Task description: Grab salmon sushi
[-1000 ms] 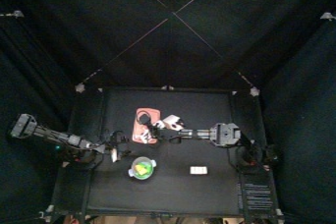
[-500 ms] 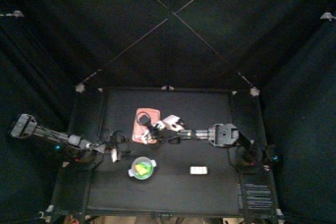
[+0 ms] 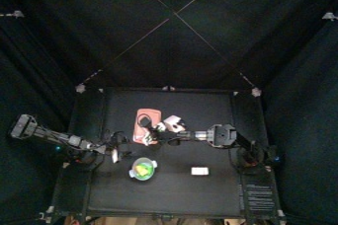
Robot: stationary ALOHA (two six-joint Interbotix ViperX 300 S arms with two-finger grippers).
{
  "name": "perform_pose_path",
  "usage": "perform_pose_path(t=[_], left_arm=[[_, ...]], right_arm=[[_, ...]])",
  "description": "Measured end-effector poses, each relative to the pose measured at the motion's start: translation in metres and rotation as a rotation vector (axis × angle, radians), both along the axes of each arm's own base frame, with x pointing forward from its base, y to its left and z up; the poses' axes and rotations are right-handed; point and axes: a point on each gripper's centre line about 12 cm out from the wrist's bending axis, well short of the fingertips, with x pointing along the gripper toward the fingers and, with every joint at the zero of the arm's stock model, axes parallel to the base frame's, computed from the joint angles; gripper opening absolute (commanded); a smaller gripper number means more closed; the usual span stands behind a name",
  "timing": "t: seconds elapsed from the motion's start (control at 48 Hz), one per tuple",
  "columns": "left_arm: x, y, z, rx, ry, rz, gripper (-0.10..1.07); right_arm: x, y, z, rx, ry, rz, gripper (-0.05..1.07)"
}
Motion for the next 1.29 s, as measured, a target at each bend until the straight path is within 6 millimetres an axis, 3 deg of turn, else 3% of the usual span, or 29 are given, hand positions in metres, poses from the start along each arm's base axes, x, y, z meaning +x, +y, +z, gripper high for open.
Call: perform_pose_path(t=[0.5,1.0,1.292], left_arm=[[-0.001,0.0,-0.001,-0.001,0.003,0.002,0.9],[-0.001,0.001,-0.001,0.001,0.003,0.005,0.9],[-0.001,0.001,-0.001,0.001,0.003,0.005,0.9]], right_arm=[[-0.001,0.0,-0.003,0.013,0.013,-0.014,0.59],[0.004,0.002,0.017,-0.012,0.039,-0.032,0.58],[0.002,0.002,0.016,-0.012,0.055,-0.035,0.58]])
